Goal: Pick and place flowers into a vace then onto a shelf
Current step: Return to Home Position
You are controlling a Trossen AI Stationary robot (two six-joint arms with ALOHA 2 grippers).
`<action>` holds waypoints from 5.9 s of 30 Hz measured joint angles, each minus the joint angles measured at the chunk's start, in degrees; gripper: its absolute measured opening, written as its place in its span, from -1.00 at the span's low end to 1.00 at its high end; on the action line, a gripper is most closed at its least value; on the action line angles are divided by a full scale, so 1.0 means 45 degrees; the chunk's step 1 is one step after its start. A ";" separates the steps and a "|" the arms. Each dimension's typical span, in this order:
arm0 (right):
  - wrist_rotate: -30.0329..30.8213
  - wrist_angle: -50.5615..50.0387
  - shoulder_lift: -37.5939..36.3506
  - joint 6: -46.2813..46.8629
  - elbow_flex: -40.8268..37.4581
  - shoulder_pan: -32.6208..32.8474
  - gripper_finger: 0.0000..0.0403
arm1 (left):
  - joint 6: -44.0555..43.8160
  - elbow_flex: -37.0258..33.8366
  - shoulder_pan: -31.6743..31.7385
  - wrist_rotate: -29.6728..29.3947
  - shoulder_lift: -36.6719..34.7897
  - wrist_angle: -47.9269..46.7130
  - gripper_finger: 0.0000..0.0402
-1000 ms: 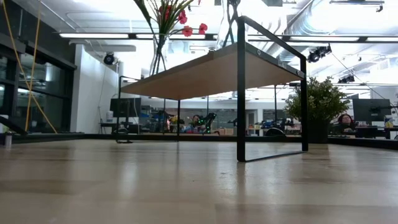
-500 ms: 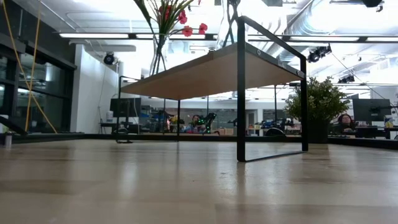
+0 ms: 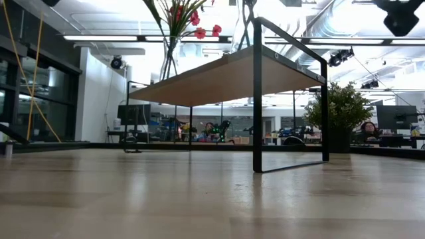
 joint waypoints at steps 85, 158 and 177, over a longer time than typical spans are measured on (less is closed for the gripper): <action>-0.2559 1.0930 -0.0354 -0.3387 -0.8621 -0.4394 0.64 | 0.4020 -0.4114 0.3282 0.4830 0.0420 0.4228 0.66; -0.3458 1.1196 -0.0338 -0.4320 -0.9855 -0.5780 0.64 | 0.7362 -0.6868 0.4090 0.1964 0.0034 0.4582 0.66; -0.3831 1.1173 -0.0339 -0.4208 -0.9864 -0.5780 0.64 | 0.4997 -0.6868 0.4090 0.1899 0.0257 0.4602 0.66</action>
